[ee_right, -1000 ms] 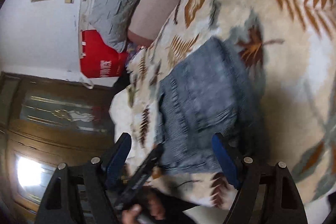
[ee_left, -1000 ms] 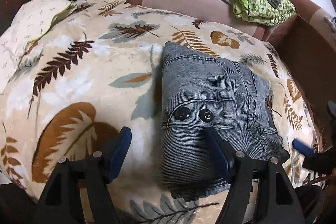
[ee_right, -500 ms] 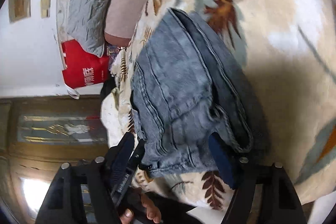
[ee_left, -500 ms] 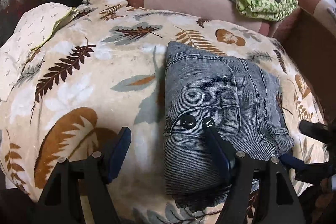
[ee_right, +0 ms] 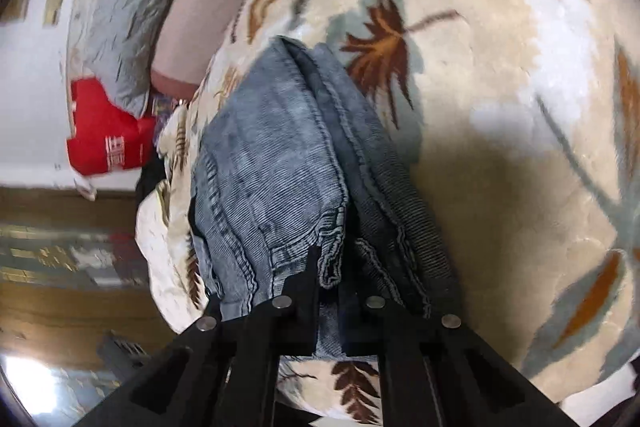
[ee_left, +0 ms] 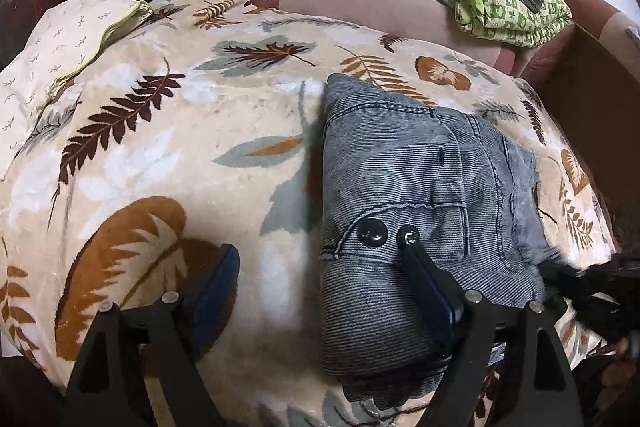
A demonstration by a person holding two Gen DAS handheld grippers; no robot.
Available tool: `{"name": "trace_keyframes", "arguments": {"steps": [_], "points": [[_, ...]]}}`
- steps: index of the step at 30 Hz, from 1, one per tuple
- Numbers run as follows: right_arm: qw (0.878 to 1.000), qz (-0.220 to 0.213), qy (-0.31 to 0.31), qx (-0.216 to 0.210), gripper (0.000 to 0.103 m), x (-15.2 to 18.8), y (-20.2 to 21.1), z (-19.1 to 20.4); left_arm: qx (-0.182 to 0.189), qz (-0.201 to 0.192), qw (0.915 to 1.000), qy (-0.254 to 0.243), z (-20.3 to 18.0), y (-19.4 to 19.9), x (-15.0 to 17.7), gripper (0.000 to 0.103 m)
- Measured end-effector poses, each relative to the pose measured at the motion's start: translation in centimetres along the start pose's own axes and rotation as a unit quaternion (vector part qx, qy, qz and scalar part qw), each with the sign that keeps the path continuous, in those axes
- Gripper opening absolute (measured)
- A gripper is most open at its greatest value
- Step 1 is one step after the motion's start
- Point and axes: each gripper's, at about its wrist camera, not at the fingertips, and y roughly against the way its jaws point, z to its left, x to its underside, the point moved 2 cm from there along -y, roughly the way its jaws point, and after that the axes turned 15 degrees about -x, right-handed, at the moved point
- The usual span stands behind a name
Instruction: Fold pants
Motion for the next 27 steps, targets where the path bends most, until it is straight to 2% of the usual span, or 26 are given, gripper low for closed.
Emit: {"name": "trace_keyframes", "arguments": {"steps": [3,5,7,9,11,13,14,15,17,19,22,24,27], "points": [[0.997,-0.017,0.079,0.015,0.007,0.5,1.7,4.2,0.009,0.009,0.9999,0.003,0.2,0.5,-0.4,0.085],[0.994,-0.028,0.106,0.022,0.007,0.8,2.9,5.7,0.011,0.000,0.9999,0.011,0.6,1.7,-0.9,0.084],[0.992,-0.033,0.116,0.036,0.007,1.6,3.2,5.4,0.005,-0.020,0.9996,0.018,1.0,3.2,-1.5,0.084],[0.993,-0.014,0.100,0.055,0.007,2.3,2.3,2.8,-0.003,-0.034,0.9992,0.017,0.8,4.2,-2.0,0.084],[0.996,0.010,0.072,0.058,0.007,2.7,0.8,0.0,-0.026,-0.037,0.9989,-0.013,-0.4,3.9,-2.0,0.084],[0.995,-0.001,0.082,0.054,0.007,2.7,0.5,-0.3,-0.080,-0.006,0.9922,-0.096,-2.8,1.6,-0.6,0.084],[0.995,0.000,0.082,0.053,0.007,2.6,0.6,-0.1,-0.101,-0.008,0.9881,-0.116,-3.3,0.9,0.2,0.085],[0.995,0.004,0.087,0.055,0.008,2.6,0.7,0.0,-0.104,-0.024,0.9882,-0.110,-3.2,0.9,0.5,0.085],[0.995,0.013,0.089,0.050,0.012,2.5,1.0,0.0,-0.100,-0.022,0.9902,-0.095,-2.8,0.9,0.7,0.085],[0.995,0.017,0.089,0.048,0.013,2.4,1.6,0.2,-0.104,-0.027,0.9888,-0.104,-2.8,1.0,0.7,0.085],[0.993,-0.016,0.098,0.057,0.016,2.3,5.2,0.8,-0.108,-0.034,0.9871,-0.113,-2.9,1.1,0.8,0.085],[0.989,-0.051,0.121,0.064,0.017,1.5,7.0,2.7,-0.105,-0.034,0.9879,-0.109,-2.8,1.0,0.8,0.085],[0.985,-0.051,0.162,0.027,0.017,0.1,6.9,7.0,-0.101,-0.033,0.9888,-0.105,-2.8,1.0,0.7,0.085]]}}
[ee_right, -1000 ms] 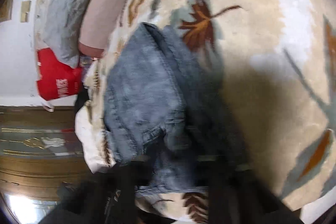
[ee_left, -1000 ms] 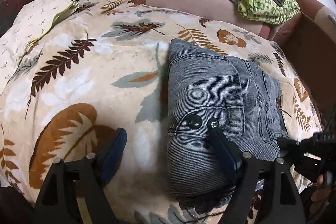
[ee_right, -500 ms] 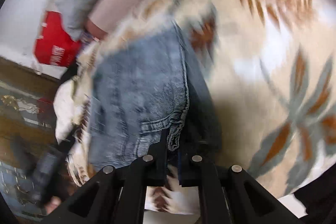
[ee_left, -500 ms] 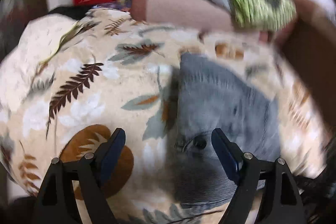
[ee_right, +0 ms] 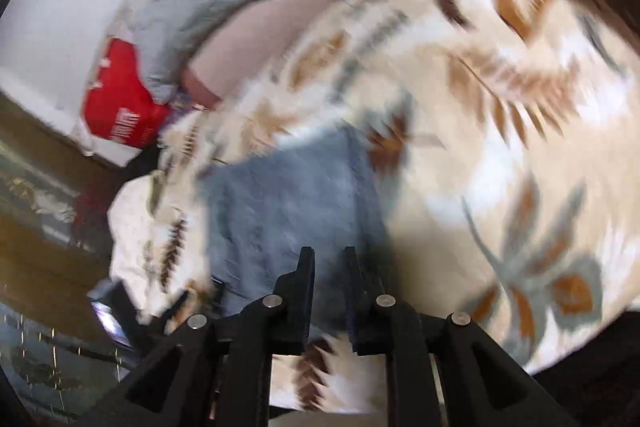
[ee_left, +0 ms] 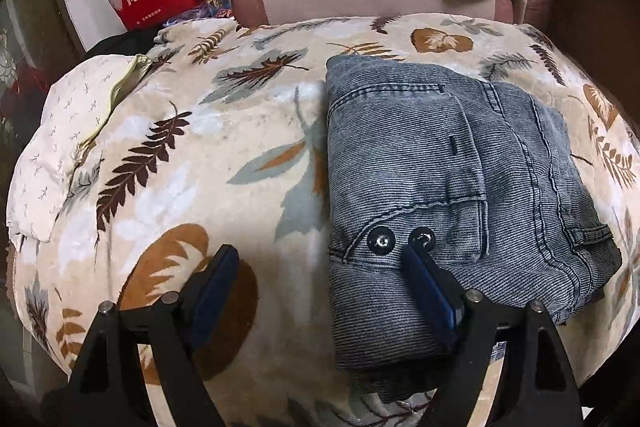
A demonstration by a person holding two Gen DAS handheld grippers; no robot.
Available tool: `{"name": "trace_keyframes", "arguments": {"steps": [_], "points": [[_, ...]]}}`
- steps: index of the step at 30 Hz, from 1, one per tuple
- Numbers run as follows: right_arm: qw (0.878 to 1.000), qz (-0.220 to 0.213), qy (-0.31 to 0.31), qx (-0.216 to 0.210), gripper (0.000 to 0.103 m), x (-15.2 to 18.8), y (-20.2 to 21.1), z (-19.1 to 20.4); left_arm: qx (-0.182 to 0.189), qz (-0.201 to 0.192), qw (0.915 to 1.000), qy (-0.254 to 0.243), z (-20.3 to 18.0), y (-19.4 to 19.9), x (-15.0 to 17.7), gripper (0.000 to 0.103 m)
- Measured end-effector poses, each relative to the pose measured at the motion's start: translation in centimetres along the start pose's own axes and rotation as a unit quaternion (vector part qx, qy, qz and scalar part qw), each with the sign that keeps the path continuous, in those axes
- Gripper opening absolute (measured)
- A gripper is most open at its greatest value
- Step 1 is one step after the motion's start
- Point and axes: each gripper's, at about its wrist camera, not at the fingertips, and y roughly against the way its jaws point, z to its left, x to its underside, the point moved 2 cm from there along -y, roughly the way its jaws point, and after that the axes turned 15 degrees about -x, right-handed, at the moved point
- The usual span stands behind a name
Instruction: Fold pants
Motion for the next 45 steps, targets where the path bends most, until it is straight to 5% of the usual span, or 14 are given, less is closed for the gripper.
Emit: {"name": "trace_keyframes", "arguments": {"steps": [5,8,9,10,12,15,18,22,25,31,32,34,36,45], "points": [[0.987,0.103,-0.005,-0.122,0.034,-4.5,-10.0,2.8,0.004,0.001,1.0000,0.002,0.1,0.0,0.0,0.085],[0.984,0.141,-0.048,-0.098,0.034,-6.0,-15.1,-1.2,0.010,0.005,0.9999,0.008,0.2,-0.2,0.1,0.085],[0.987,0.130,-0.065,-0.068,0.030,-6.3,-15.7,-3.6,0.016,0.003,0.9998,0.009,0.3,-0.2,0.1,0.085],[0.983,0.120,-0.113,-0.085,0.006,-6.3,-15.9,-6.2,0.015,0.003,0.9999,0.008,0.2,-0.3,0.1,0.085],[0.971,0.103,-0.174,-0.125,0.000,-5.7,-15.3,-8.8,0.019,0.001,0.9998,0.008,0.3,-0.4,0.1,0.085],[0.989,0.112,-0.077,-0.053,0.009,-5.5,-14.0,-5.2,0.025,0.005,0.9995,0.016,0.5,-0.6,0.2,0.085],[0.990,0.116,-0.029,-0.073,0.012,-4.0,-12.0,-2.4,0.030,0.010,0.9992,0.025,0.7,-0.8,0.2,0.086],[0.989,0.144,-0.031,-0.013,0.013,-0.1,-12.7,-5.7,0.060,0.024,0.9970,0.043,1.2,-0.5,0.0,0.085],[0.990,0.131,-0.049,-0.025,0.011,-0.5,-11.7,-5.7,0.085,0.014,0.9925,0.087,3.0,0.7,-0.1,0.085],[0.982,0.169,0.080,0.036,0.019,-3.4,-11.4,1.8,0.110,0.053,0.9871,0.103,3.0,-1.4,1.2,0.085],[0.977,0.180,0.105,0.047,0.025,-4.3,-12.4,3.6,0.115,0.055,0.9858,0.109,3.1,-1.5,1.2,0.085],[0.965,0.201,0.155,0.068,0.081,-5.5,-14.9,7.1,0.138,0.072,0.9801,0.123,3.5,-1.9,1.1,0.085],[0.951,0.223,0.199,0.083,0.103,-6.8,-18.5,10.0,0.157,0.084,0.9743,0.138,3.7,-2.5,1.3,0.085],[0.862,0.374,0.263,0.218,0.102,-7.3,-35.2,11.6,0.167,0.075,0.9740,0.133,3.6,-2.6,1.2,0.086]]}}
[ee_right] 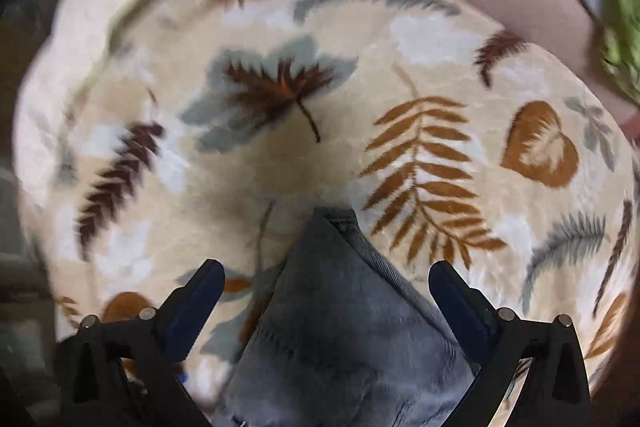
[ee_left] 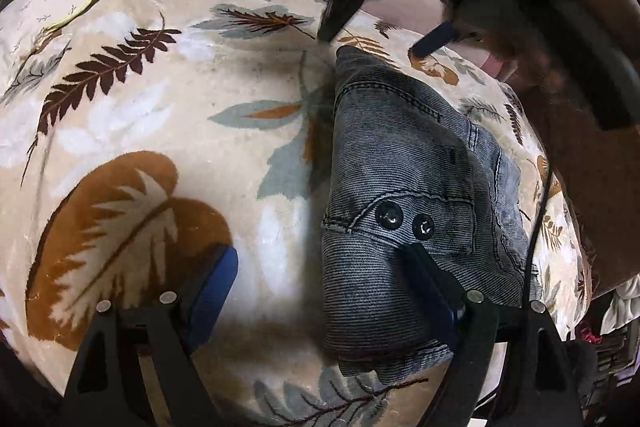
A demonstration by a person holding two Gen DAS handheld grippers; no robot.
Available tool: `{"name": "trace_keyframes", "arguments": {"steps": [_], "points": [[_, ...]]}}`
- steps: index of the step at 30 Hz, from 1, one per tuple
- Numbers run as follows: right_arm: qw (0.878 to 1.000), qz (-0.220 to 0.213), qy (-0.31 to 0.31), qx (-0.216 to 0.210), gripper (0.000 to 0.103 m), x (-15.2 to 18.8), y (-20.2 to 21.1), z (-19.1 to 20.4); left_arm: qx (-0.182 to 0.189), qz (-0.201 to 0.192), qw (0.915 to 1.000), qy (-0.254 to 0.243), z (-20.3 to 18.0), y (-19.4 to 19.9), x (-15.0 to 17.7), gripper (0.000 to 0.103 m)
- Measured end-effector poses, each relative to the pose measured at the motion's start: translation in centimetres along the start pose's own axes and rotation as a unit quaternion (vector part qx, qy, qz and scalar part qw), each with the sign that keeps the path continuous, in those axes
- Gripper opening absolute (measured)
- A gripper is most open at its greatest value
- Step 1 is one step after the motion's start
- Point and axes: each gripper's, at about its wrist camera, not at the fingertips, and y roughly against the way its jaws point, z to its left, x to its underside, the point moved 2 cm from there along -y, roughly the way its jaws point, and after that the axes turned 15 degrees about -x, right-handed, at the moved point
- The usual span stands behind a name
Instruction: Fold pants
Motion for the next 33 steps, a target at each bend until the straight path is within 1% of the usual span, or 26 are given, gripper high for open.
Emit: {"name": "trace_keyframes", "arguments": {"steps": [1,2,3,4,6,7,9,10,11,12,14,15,16,18,19,21,23,24,25,26,27,28,29,31,32,33], "points": [[1.000,0.015,-0.001,0.004,0.090,0.1,-0.7,-0.2,-0.001,-0.002,1.0000,-0.002,0.0,-0.1,0.0,0.086],[1.000,0.029,-0.008,0.000,0.068,0.2,-1.4,-0.6,-0.002,-0.005,1.0000,-0.003,0.0,-0.1,0.0,0.086],[0.999,0.040,-0.024,-0.017,0.023,0.4,-1.7,-1.2,0.000,-0.005,1.0000,-0.004,0.1,0.0,0.1,0.086],[0.999,0.040,-0.029,-0.022,0.023,0.6,-1.8,-1.5,0.001,-0.005,1.0000,-0.003,0.1,-0.1,0.0,0.086],[0.999,0.028,-0.035,-0.019,0.021,0.7,-1.6,-1.9,0.002,-0.004,1.0000,-0.002,0.2,-0.2,0.0,0.087],[0.998,0.009,-0.059,-0.013,0.021,0.8,-1.4,-2.1,0.002,-0.005,1.0000,-0.002,0.2,-0.2,0.0,0.087],[0.995,-0.034,-0.086,-0.030,0.021,1.1,-0.4,-2.8,0.000,-0.007,1.0000,-0.003,0.1,-0.2,0.1,0.087],[0.992,-0.052,-0.106,-0.041,0.021,1.3,0.1,-3.5,0.000,-0.009,1.0000,-0.003,0.1,-0.2,0.1,0.087],[0.988,-0.074,-0.128,-0.043,0.021,1.6,0.6,-4.3,0.000,-0.009,0.9999,-0.004,0.1,-0.2,0.1,0.087],[0.985,-0.094,-0.140,-0.027,0.021,2.1,1.3,-5.0,-0.001,-0.010,0.9999,-0.004,0.0,-0.2,0.2,0.088],[0.982,-0.131,-0.138,0.014,0.023,3.1,3.3,-5.5,-0.002,-0.013,0.9999,-0.004,0.1,-0.1,0.4,0.088],[0.979,-0.151,-0.135,0.017,0.023,3.8,4.4,-5.6,-0.001,-0.014,0.9999,-0.003,0.1,-0.1,0.4,0.088],[0.976,-0.172,-0.137,0.009,0.023,4.7,5.9,-5.7,-0.002,-0.016,0.9999,-0.002,0.1,-0.1,0.5,0.089],[0.968,-0.204,-0.142,-0.014,0.023,7.5,8.4,-6.3,-0.002,-0.019,0.9998,-0.002,0.2,-0.1,0.5,0.089],[0.968,-0.205,-0.142,-0.033,0.024,8.7,8.6,-6.0,-0.001,-0.019,0.9998,0.002,0.2,-0.1,0.5,0.089],[0.967,-0.196,-0.137,-0.088,0.024,12.8,8.3,-5.6,-0.001,-0.018,0.9998,0.005,0.3,0.0,0.6,0.089],[0.964,-0.194,-0.142,-0.116,0.024,17.0,7.3,-5.8,-0.003,-0.015,0.9998,0.009,0.3,0.1,0.6,0.089],[0.961,-0.196,-0.154,-0.121,0.024,19.5,6.6,-6.5,-0.003,-0.010,0.9999,0.011,0.4,0.2,0.5,0.089],[0.961,-0.196,-0.161,-0.110,0.024,21.1,6.0,-6.9,-0.002,-0.005,0.9999,0.014,0.5,0.4,0.5,0.089],[0.963,-0.191,-0.167,-0.091,0.024,22.8,4.9,-7.7,-0.004,0.002,0.9998,0.019,0.6,0.6,0.4,0.089],[0.966,-0.176,-0.173,-0.082,0.025,24.0,3.6,-8.4,-0.008,0.009,0.9997,0.022,0.6,1.0,0.2,0.089],[0.964,-0.174,-0.175,-0.097,0.025,25.0,2.8,-9.0,-0.013,0.007,0.9997,0.022,0.5,1.7,0.0,0.089],[0.959,-0.195,-0.175,-0.110,0.025,25.8,3.2,-9.2,-0.016,0.001,0.9997,0.020,0.5,2.3,-0.1,0.089],[0.957,-0.214,-0.172,-0.091,0.025,26.9,4.8,-8.9,-0.050,-0.035,0.9981,0.004,0.1,4.1,-0.2,0.089],[0.954,-0.235,-0.163,-0.086,0.026,27.6,5.7,-8.4,-0.062,-0.044,0.9971,-0.002,-0.1,4.4,-0.1,0.089],[0.951,-0.254,-0.155,-0.089,0.029,28.5,6.2,-7.9,-0.072,-0.049,0.9961,-0.010,-0.3,4.4,0.1,0.089]]}}
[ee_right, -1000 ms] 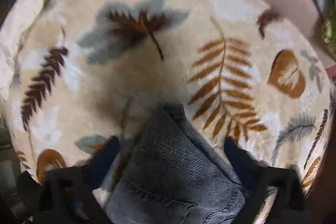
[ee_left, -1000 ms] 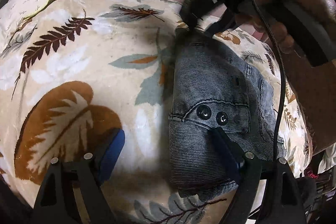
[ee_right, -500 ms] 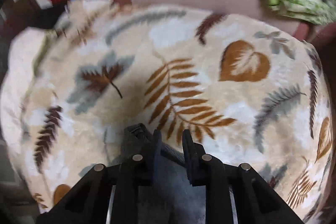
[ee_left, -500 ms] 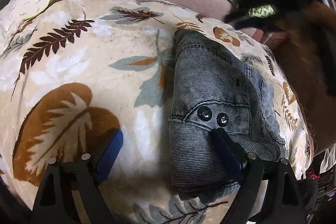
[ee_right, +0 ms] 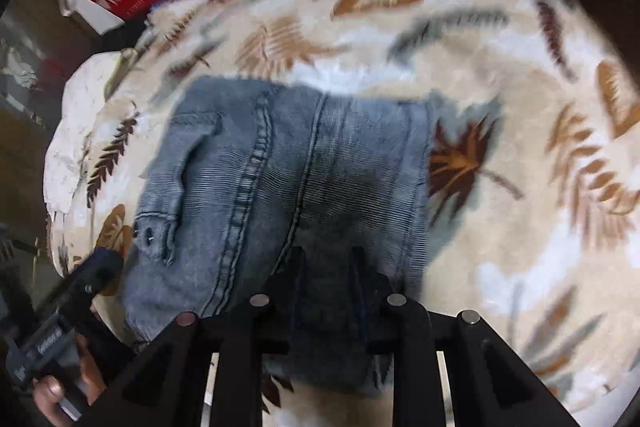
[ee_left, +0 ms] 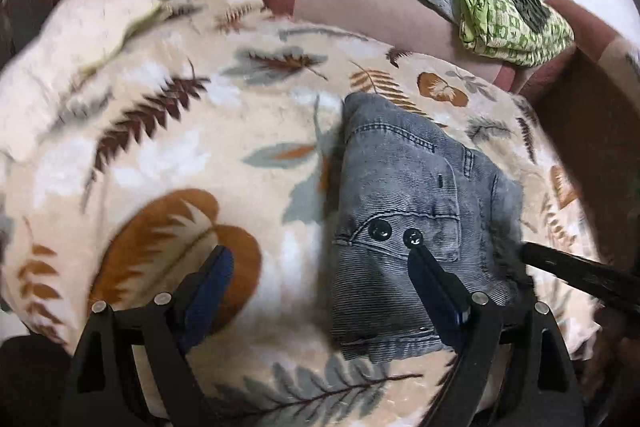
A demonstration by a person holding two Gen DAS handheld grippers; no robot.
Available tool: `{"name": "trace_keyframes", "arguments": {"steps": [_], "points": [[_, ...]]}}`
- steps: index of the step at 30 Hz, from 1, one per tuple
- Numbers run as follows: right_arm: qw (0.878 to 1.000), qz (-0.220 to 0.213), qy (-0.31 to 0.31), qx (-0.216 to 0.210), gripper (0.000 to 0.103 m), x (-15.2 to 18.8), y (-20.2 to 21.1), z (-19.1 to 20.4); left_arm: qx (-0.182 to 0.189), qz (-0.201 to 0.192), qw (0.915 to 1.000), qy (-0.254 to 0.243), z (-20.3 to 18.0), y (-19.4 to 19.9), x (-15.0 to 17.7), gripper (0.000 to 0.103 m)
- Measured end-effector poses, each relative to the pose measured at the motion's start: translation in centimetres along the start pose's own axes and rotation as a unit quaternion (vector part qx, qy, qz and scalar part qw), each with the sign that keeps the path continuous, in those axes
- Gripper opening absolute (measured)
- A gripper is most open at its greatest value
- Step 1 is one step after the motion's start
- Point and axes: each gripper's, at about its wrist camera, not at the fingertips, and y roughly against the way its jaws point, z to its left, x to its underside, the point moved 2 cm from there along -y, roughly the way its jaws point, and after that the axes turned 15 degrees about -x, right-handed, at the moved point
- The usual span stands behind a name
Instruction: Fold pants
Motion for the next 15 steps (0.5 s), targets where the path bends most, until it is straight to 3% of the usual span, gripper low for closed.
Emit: {"name": "trace_keyframes", "arguments": {"steps": [2,3,4,6,8,12,13,15], "points": [[1.000,-0.003,0.016,-0.006,0.054,2.0,0.0,0.4,-0.029,0.032,0.9983,-0.040,-1.2,-1.6,1.1,0.089],[1.000,0.012,0.024,0.013,0.074,3.1,-1.0,0.0,-0.034,0.036,0.9976,-0.049,-1.5,-2.2,1.7,0.089],[0.999,0.024,0.026,0.023,0.076,4.2,-2.2,-0.5,-0.031,0.029,0.9980,-0.046,-1.4,-2.0,1.8,0.089],[0.999,-0.012,0.029,0.006,0.076,5.2,-1.5,-0.6,-0.025,0.029,0.9984,-0.041,-1.0,-1.2,1.5,0.089],[1.000,-0.015,0.012,-0.004,0.076,4.7,-0.5,-0.7,-0.021,0.029,0.9990,-0.028,-0.4,-0.8,1.1,0.089],[0.997,-0.069,0.031,-0.016,0.077,4.1,2.3,0.1,-0.041,0.028,0.9975,-0.051,-1.0,-1.2,1.5,0.089],[0.997,-0.060,0.038,-0.009,0.082,4.4,1.6,-0.1,-0.042,0.028,0.9974,-0.051,-1.1,-1.1,1.5,0.089],[0.999,0.015,0.033,0.014,0.084,6.0,-2.0,-1.3,-0.046,0.036,0.9969,-0.053,-1.4,-1.0,1.2,0.089]]}}
